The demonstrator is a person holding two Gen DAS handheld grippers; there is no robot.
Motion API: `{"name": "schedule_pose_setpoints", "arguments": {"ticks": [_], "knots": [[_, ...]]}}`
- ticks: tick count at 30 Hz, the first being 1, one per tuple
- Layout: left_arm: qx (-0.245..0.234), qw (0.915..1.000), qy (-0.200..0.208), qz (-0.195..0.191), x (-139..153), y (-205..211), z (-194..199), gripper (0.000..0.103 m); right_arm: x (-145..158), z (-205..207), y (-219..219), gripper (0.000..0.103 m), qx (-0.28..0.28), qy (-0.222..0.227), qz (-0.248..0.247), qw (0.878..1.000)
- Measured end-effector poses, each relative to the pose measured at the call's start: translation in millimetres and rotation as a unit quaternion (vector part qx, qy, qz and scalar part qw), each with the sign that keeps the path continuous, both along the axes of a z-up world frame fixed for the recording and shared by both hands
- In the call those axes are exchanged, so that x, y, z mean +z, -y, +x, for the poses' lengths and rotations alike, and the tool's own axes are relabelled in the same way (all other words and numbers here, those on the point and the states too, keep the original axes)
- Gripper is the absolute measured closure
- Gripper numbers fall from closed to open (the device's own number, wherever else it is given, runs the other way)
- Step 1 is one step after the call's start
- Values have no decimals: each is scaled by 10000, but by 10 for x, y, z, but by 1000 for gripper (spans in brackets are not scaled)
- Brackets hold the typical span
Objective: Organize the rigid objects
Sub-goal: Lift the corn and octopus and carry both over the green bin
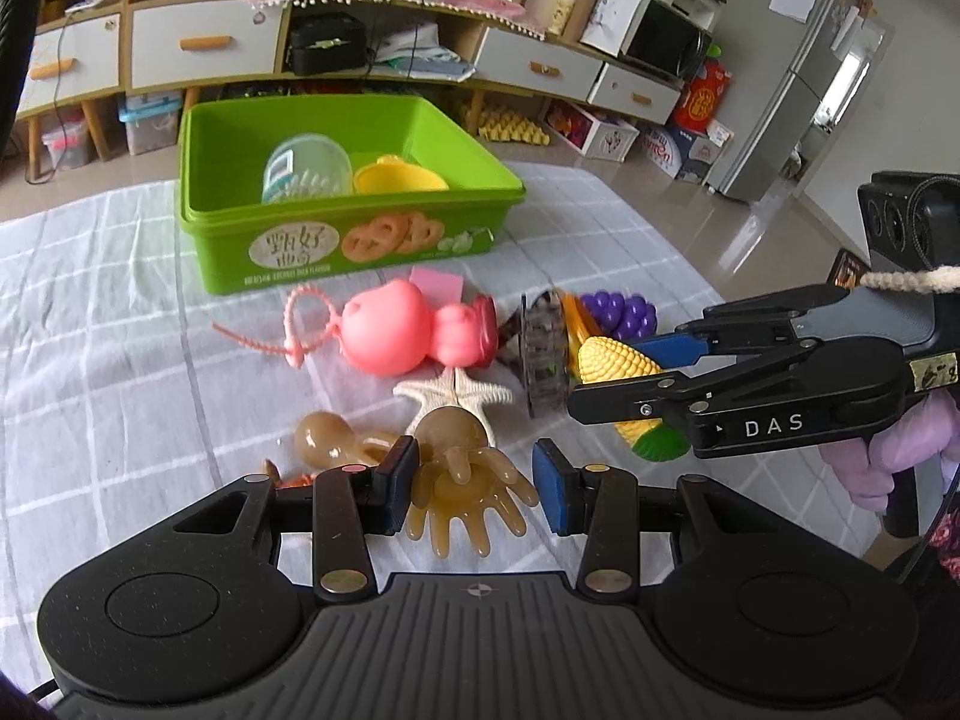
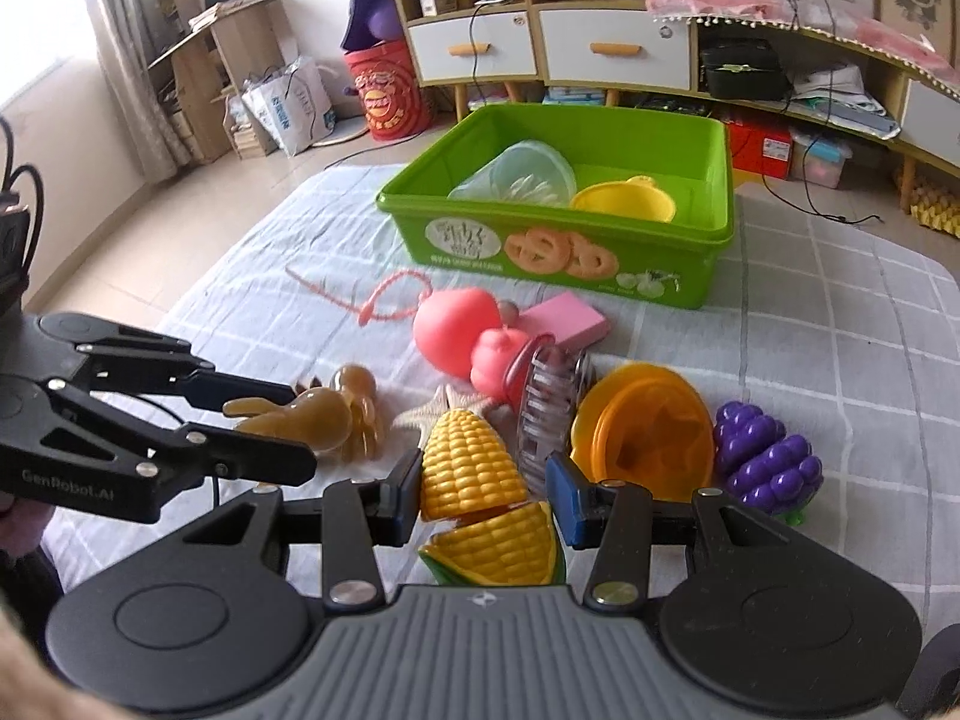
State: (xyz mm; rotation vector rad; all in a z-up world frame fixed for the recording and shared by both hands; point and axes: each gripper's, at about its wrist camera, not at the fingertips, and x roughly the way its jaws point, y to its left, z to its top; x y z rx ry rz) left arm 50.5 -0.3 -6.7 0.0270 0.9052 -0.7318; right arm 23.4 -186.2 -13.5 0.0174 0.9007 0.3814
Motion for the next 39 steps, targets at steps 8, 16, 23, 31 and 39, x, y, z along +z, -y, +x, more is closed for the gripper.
{"name": "schedule_pose_setpoints", "arguments": {"ticks": [8, 16, 23, 31, 39], "knots": [[126, 9997, 109, -153, 108, 12, 76, 56, 100, 110, 30, 83, -248, 20, 162, 9996], [272, 9990, 235, -283, 197, 38, 157, 56, 182, 219, 43, 83, -498, 63, 328, 9982], [467, 9977, 313, -386, 250, 38, 272, 56, 252, 356, 76, 83, -751, 87, 561, 9956], [694, 9957, 356, -495, 275, 37, 368, 56, 312, 481, 25, 83, -896, 168, 729, 9932], [831, 9946, 387, -482, 272, 6, 443, 56, 333, 573, 39, 83, -1048, 162, 808, 9911]]}}
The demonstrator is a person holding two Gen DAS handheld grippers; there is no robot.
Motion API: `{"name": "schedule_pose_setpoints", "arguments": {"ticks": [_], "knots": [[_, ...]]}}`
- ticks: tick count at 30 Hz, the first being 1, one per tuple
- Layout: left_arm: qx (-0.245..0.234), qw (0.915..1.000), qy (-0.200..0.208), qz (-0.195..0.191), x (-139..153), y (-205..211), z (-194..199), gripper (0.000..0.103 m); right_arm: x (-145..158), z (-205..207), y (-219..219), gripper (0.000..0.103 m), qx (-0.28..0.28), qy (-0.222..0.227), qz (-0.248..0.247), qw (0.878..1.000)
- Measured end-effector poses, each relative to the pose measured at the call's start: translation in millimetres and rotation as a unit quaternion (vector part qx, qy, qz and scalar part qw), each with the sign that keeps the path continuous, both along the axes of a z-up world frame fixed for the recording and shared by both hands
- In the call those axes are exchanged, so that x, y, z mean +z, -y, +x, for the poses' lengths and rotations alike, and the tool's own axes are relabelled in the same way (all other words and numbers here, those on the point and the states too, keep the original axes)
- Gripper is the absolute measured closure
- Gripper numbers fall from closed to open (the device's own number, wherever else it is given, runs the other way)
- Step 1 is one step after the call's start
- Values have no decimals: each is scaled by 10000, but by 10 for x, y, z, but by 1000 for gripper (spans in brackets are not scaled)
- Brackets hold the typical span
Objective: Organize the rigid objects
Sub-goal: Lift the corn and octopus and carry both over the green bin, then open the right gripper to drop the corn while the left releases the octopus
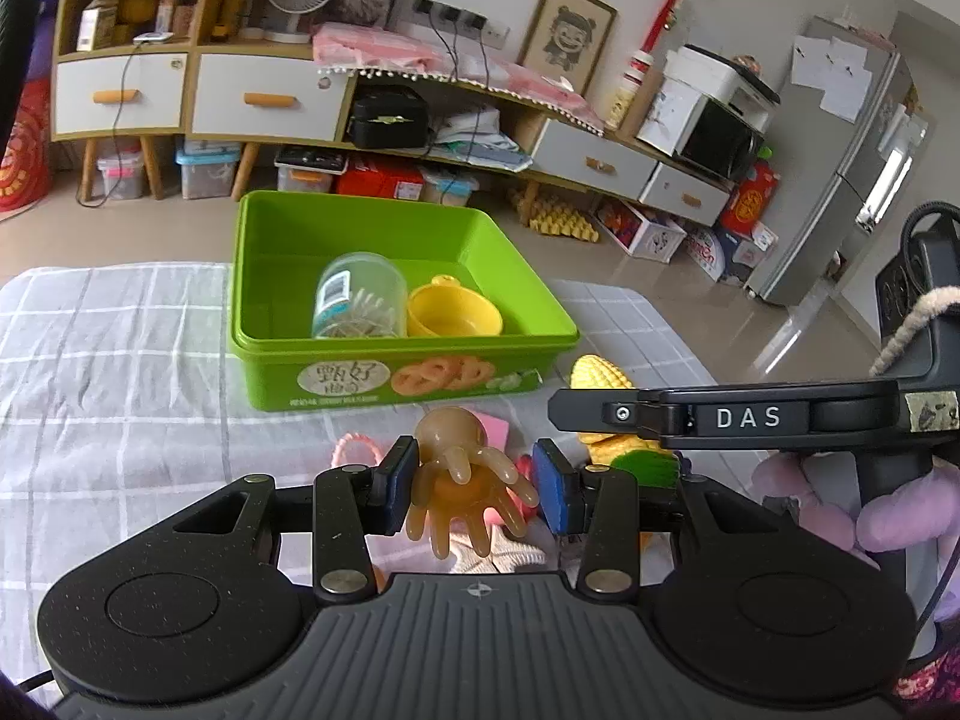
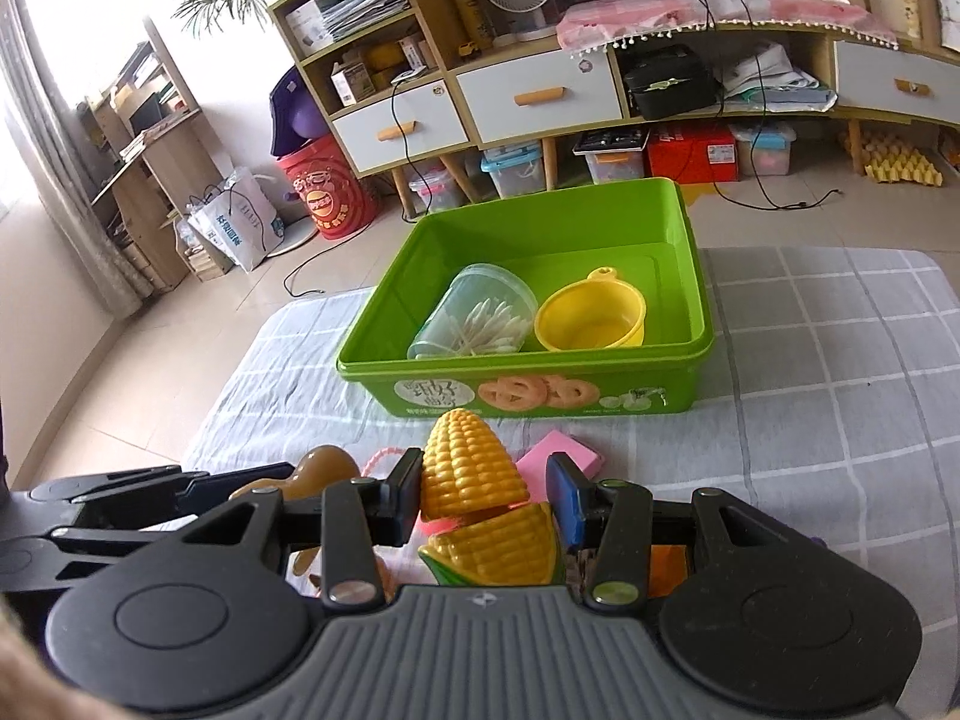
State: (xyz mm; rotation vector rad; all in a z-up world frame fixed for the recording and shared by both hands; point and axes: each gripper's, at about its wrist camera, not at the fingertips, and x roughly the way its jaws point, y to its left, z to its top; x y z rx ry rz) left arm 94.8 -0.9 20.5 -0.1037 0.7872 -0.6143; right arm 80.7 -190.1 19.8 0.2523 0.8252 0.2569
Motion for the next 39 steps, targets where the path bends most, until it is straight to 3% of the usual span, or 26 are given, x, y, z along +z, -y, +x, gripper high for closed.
{"name": "schedule_pose_setpoints", "arguments": {"ticks": [9, 20, 25, 32, 39], "knots": [[109, 9999, 22, -127, 40, -22, 240, 56, 48, 112, 146, 83, -248, 24, 266, 9993], [300, 9992, 257, -58, 78, 111, 758, 56, 21, 361, 521, 83, -1101, 165, 1096, 9877], [539, 9976, 388, 177, 38, 121, 1011, 56, 57, 579, 568, 83, -1299, 228, 793, 9881], [807, 9952, 481, 269, -123, 122, 1303, 56, -20, 947, 549, 83, -1415, 376, 825, 9858], [883, 9941, 446, 449, -293, 98, 1444, 56, -164, 1218, 374, 83, -1441, 406, 165, 9886]]}}
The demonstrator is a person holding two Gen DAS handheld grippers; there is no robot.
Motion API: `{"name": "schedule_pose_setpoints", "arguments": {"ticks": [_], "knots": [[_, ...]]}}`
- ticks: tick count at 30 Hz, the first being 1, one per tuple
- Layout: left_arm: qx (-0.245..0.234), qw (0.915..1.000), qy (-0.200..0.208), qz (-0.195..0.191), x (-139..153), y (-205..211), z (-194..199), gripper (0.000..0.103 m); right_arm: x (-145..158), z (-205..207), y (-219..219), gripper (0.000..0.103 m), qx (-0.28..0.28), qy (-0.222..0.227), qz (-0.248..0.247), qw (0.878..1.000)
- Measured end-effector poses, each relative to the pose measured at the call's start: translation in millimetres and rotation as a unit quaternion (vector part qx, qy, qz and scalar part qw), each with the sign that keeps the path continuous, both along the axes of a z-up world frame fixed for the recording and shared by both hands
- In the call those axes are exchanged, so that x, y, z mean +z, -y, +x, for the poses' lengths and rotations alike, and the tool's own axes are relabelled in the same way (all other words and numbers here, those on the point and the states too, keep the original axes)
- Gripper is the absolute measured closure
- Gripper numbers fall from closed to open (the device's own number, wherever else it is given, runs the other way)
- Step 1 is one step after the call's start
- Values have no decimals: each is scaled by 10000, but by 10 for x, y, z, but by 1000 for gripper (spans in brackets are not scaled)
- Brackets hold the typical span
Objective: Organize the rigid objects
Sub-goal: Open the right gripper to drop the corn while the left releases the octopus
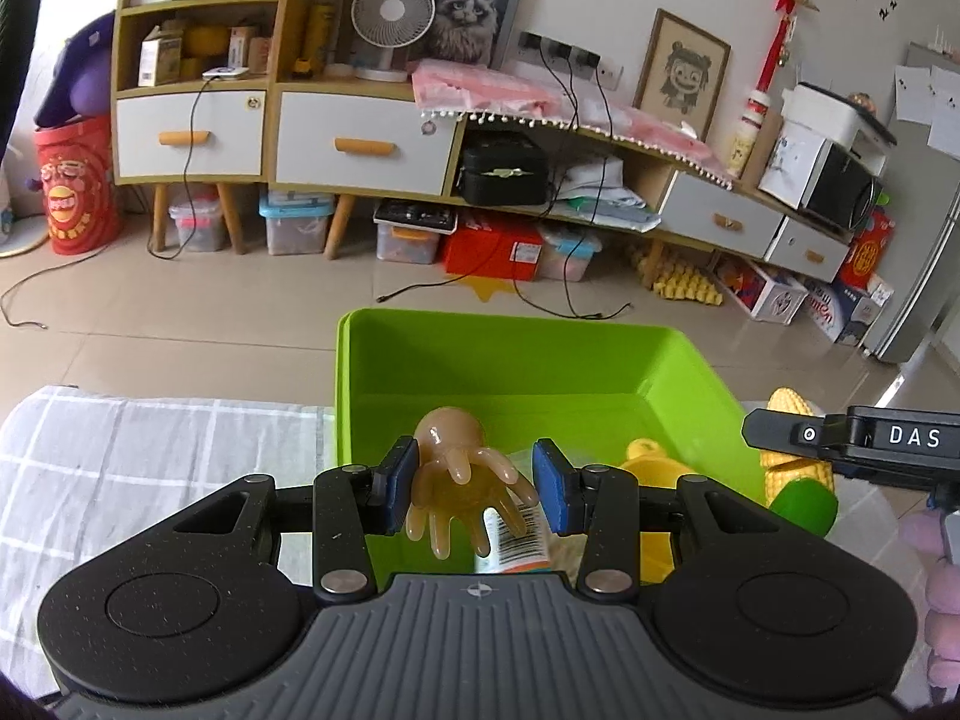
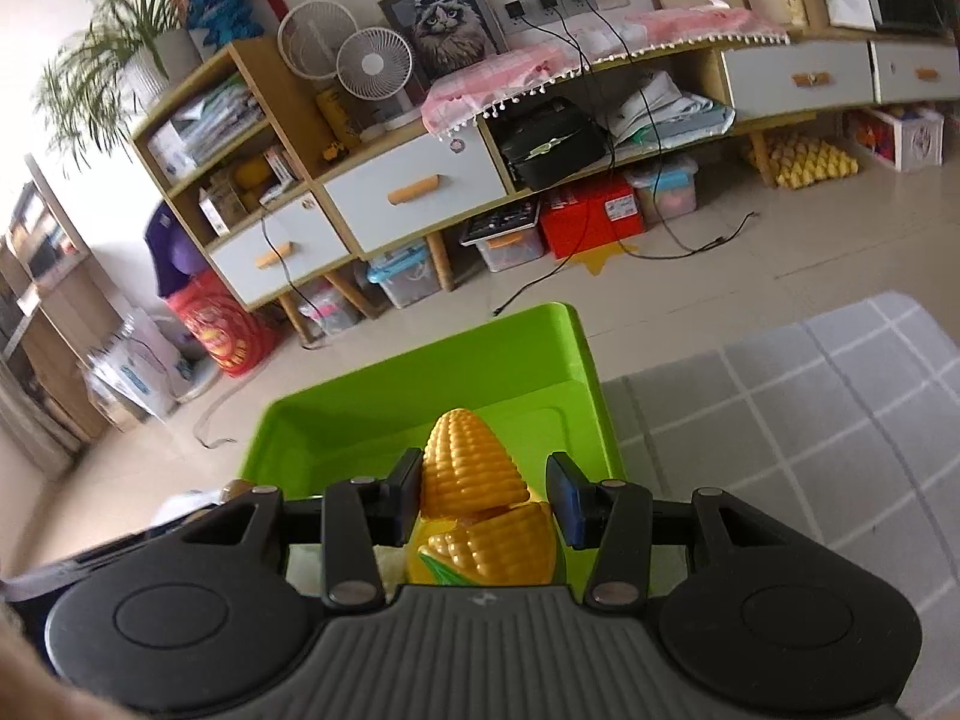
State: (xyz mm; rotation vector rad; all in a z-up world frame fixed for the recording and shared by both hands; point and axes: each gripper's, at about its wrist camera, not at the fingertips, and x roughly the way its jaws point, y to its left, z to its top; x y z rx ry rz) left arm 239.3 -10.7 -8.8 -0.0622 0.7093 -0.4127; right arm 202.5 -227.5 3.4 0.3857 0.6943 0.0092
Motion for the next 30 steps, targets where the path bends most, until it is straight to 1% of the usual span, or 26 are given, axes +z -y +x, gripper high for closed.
{"name": "schedule_pose_setpoints", "arguments": {"ticks": [4, 6, 8, 13, 14, 16, 17, 18, 19, 20, 25, 30], "knots": [[-12, 10000, -21, 70, -81, 12, 61, 56, -46, 60, -122, 83, 93, -4, -511, 9986], [-24, 9999, -3, 98, -112, 28, 73, 56, -68, 74, -163, 83, 113, 0, -682, 9976], [1, 9999, 9, 117, -137, 21, 78, 56, -89, 88, -175, 83, 116, -17, -755, 9971], [-6, 9999, 76, 78, -131, -18, 76, 58, -111, 87, -156, 83, 95, -8, -758, 9971], [-21, 9999, 101, 75, -122, -22, 68, 56, -105, 89, -156, 83, 91, 18, -750, 9971], [-41, 9998, 150, 79, -99, -3, 61, 45, -85, 68, -144, 82, 75, 95, -693, 9975], [-39, 9998, 185, 64, -87, -4, 49, 33, -74, 61, -142, 75, 77, 119, -657, 9977], [-39, 9998, 210, 42, -78, -2, 44, 24, -65, 53, -134, 70, 73, 125, -607, 9981], [-47, 9997, 232, 10, -67, -2, 31, 22, -55, 47, -132, 58, 61, 117, -576, 9983], [-72, 9997, 220, -16, -62, 1, 28, 22, -44, 32, -128, 54, 44, 126, -552, 9984], [-115, 9998, 147, 51, -34, 42, -6, 19, 3, -23, -133, 54, 62, 160, -570, 9982], [-168, 9998, 134, 9, 24, 34, -94, 17, 90, -124, -128, 53, 56, 192, -521, 9984]]}}
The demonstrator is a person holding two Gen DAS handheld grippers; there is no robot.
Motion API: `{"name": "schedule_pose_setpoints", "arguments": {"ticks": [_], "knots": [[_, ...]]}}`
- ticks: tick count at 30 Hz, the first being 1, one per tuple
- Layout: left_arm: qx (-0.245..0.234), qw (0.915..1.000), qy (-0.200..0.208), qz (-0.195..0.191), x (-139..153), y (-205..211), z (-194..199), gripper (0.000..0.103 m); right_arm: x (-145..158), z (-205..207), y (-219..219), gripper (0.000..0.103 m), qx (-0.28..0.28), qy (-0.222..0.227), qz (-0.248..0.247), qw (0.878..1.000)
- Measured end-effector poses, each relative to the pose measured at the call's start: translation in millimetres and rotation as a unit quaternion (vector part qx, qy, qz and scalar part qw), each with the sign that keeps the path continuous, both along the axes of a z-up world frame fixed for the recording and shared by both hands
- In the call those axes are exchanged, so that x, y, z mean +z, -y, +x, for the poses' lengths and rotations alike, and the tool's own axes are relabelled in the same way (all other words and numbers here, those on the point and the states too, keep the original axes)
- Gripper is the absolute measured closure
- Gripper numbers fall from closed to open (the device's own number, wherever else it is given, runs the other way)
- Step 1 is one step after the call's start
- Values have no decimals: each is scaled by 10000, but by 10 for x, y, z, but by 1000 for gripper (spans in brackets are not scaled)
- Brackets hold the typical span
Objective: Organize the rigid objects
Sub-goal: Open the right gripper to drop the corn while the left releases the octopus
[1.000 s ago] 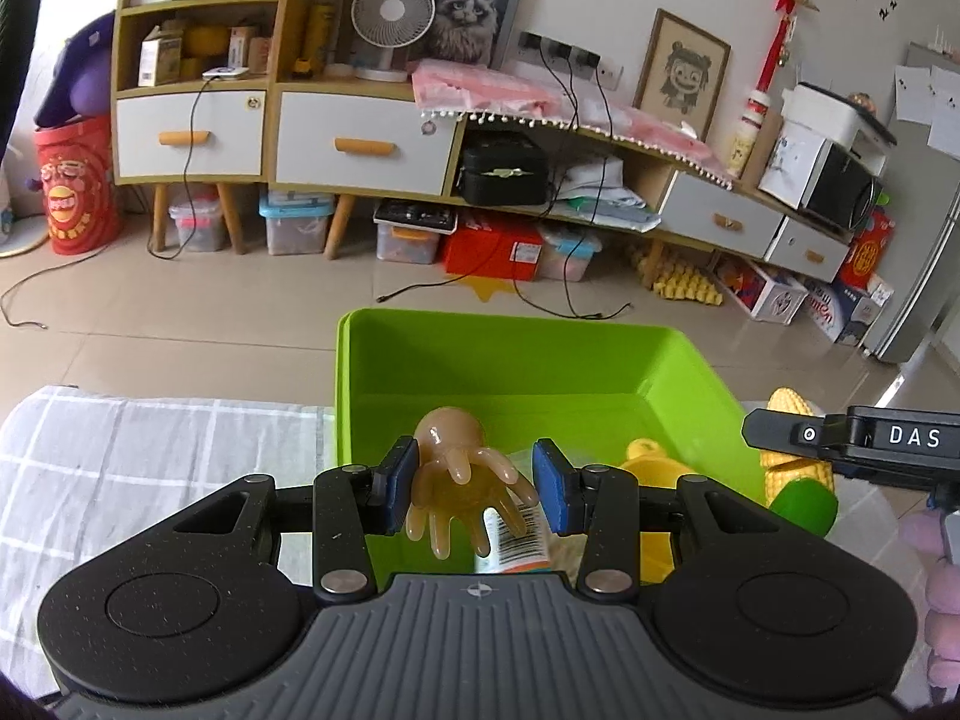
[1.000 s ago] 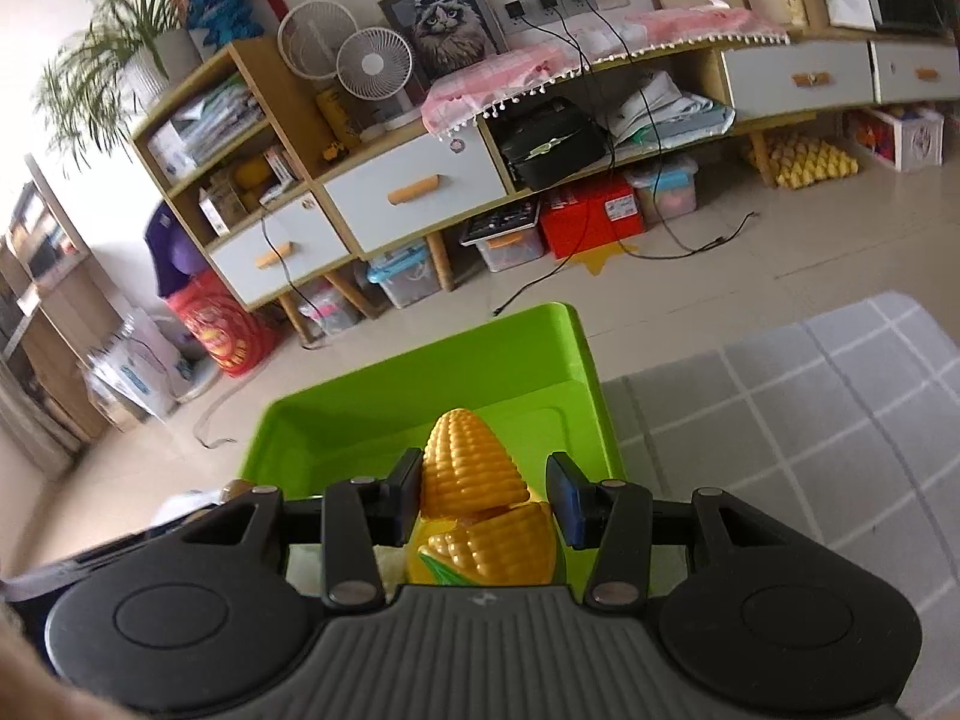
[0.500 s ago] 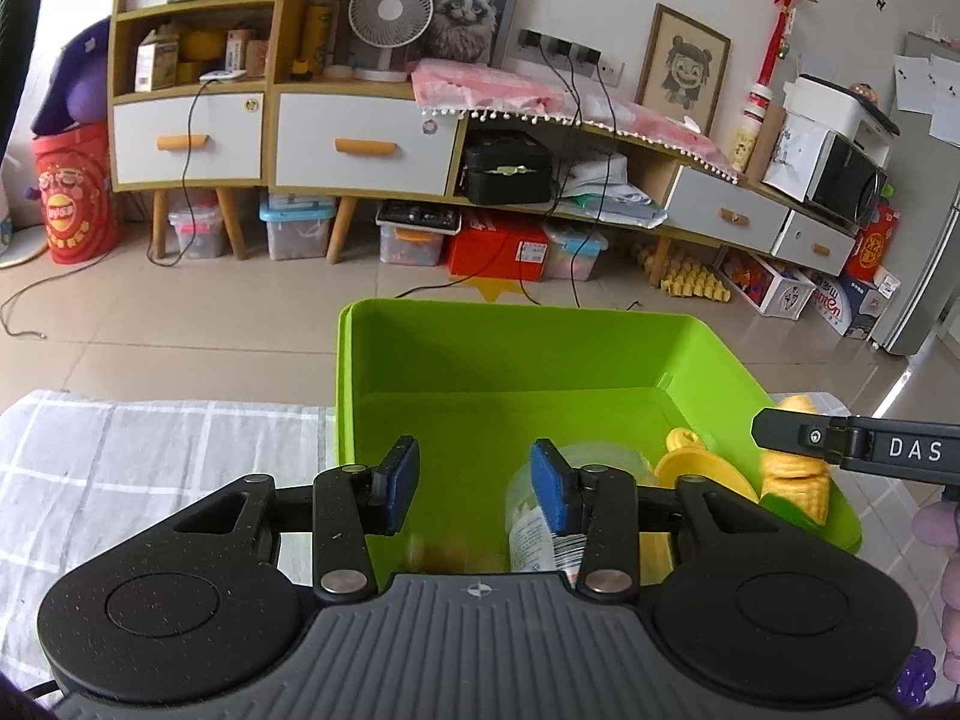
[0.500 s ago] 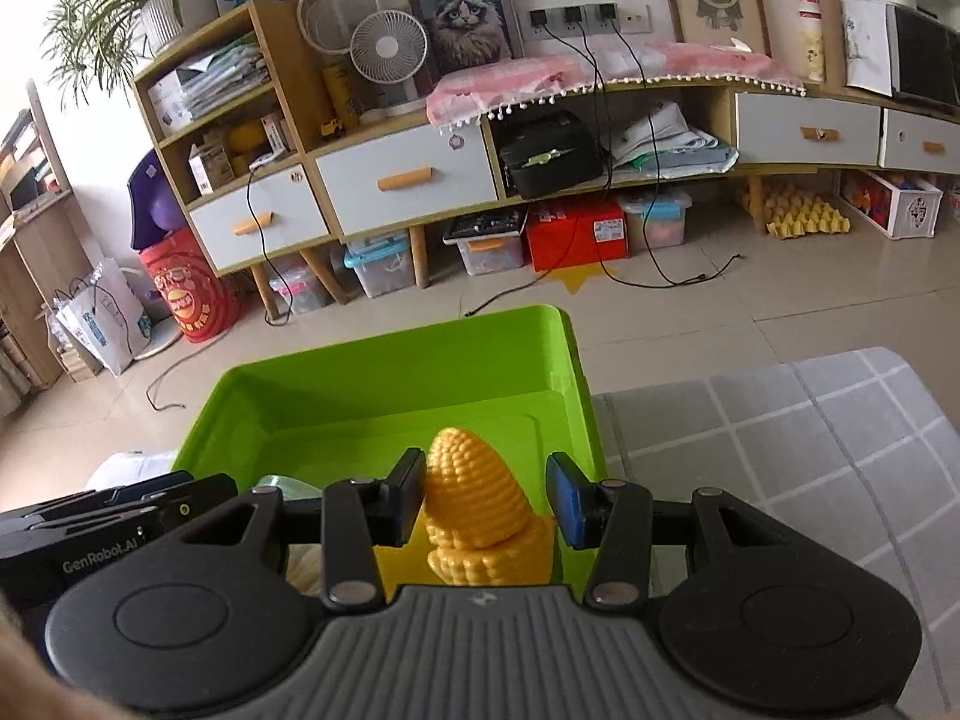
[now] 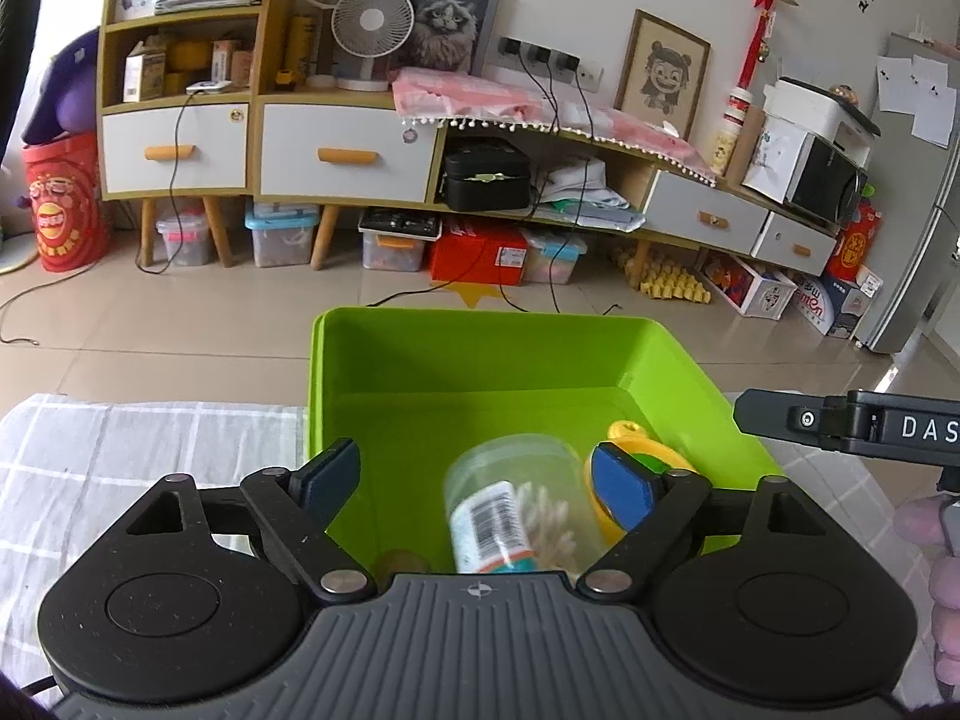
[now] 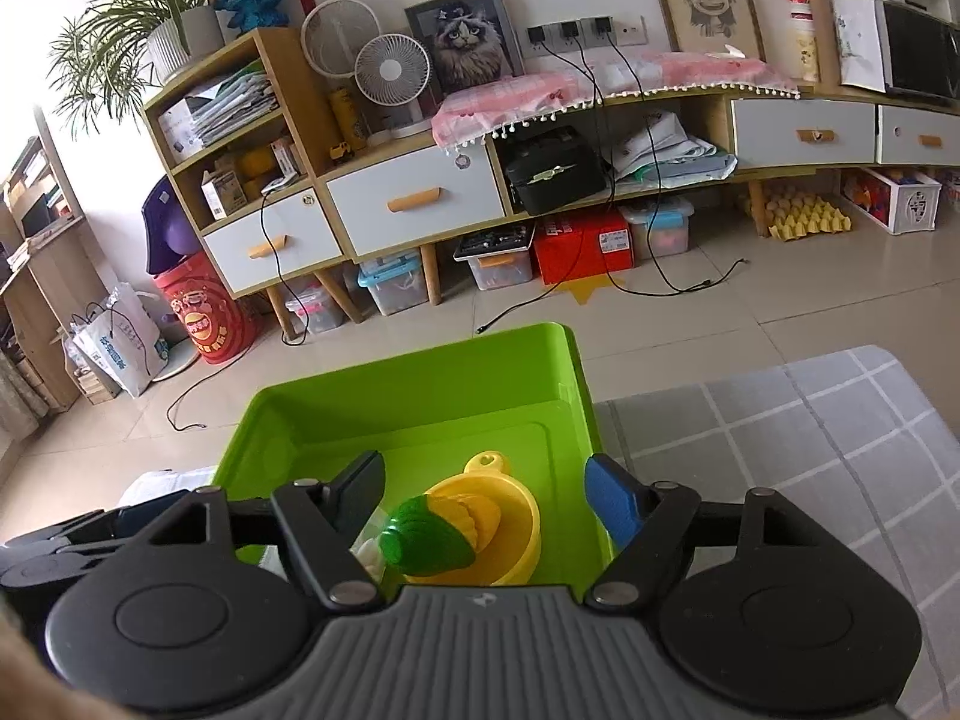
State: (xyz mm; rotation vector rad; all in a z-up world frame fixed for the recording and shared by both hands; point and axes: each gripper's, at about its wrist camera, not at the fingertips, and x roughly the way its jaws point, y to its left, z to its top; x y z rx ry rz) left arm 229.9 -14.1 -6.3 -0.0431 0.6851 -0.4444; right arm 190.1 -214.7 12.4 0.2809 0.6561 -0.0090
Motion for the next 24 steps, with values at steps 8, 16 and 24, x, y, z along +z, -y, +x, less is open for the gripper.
{"name": "schedule_pose_setpoints", "arguments": {"ticks": [8, 16, 24], "knots": [[7, 10000, -7, -25, 110, -12, -159, 15, 139, -197, -8, 52, -15, 35, 34, 10000], [-17, 10000, -50, -16, 187, -28, -313, 15, 286, -409, -40, 51, -8, 79, 72, 9999], [-57, 10000, -36, 10, 249, -59, -488, 6, 364, -613, -69, 49, 2, 87, 137, 9999]]}}
